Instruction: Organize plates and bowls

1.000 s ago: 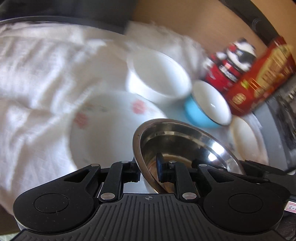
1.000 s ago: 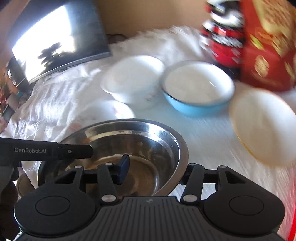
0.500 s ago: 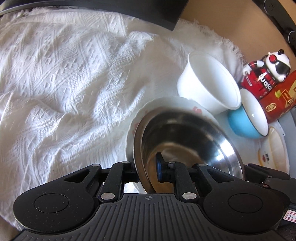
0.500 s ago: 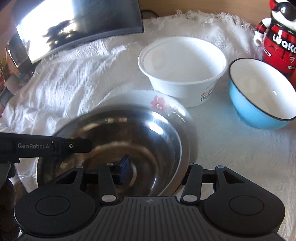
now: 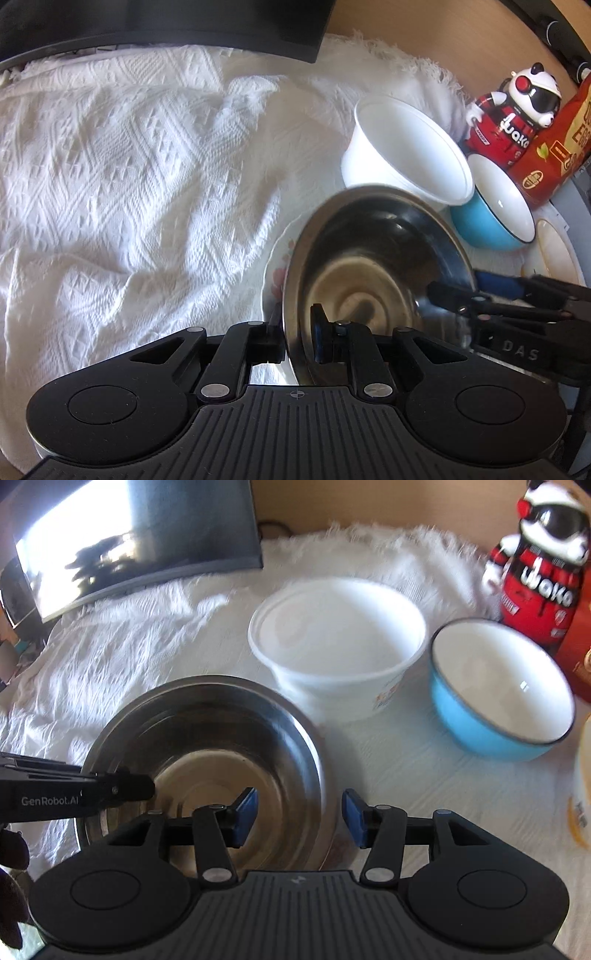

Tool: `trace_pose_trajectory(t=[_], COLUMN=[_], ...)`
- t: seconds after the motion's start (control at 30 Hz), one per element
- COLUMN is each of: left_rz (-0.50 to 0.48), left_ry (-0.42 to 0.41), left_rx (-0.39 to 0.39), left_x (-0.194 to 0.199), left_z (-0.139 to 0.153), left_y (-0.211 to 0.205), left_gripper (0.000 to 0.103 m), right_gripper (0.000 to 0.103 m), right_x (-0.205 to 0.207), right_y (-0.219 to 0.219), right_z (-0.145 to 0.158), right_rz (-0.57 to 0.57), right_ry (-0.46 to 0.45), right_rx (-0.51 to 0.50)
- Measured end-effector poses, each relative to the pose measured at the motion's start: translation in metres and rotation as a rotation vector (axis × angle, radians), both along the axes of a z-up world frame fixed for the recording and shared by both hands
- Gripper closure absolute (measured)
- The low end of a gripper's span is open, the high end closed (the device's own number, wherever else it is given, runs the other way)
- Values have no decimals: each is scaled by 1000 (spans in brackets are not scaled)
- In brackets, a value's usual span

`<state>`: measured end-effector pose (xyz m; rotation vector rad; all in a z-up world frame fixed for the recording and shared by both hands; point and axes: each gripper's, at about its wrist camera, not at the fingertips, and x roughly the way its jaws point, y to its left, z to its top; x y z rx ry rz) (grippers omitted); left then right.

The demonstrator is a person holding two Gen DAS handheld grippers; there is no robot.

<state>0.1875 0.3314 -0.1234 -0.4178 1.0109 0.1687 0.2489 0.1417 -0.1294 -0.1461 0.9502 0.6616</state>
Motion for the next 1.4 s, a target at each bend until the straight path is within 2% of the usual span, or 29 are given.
trace_pose_trajectory(t=[0.07,0.17,0.23,0.43,0.5,0.7,0.9,1.03,1.07,1.1,1.13,1.3,1.4], left_rz=[3,-2,3,1,-3,4,26,16,15,15,15,23,53], left_ry=[-9,-18,-18,-55,-44,-4,39,47,49,50,49,55,66], left_rx=[4,12,19,88,116,57,-36,-45,-44,-39,-33,-12,-40], left_x=[3,7,8,2,4,12,25,30,31,31,31,32,32], left_z=[0,0,2,22,22,4,-22,-26,-27,-27,-27,-26,-27], left_y=[2,4,4,3,6,14,18,14,13,12,11,5,7], left_gripper=[86,87,87,83,69,66,68,69,67,67,67,67,67], right_gripper=[40,37,37,37,38,38,38,38,41,49,50,50,50], right_x=[0,5,10,24,24,21,22,21,20,19,19,13,12], right_y=[-2,-6,-7,-14,-16,-16,-14,-12,-12,-11,-10,-7,-7], right_z=[4,3,-4,-24,-28,-30,-33,-33,-33,-32,-32,-31,-30], right_rz=[-21,-63,-79,-117,-122,-114,-112,-101,-92,-81,-64,-56,-53], right_ry=[-58,-106,-85,65,90,103,134,143,151,160,172,161,162], right_rx=[-16,-44,-48,-7,7,28,35,28,33,38,44,29,21])
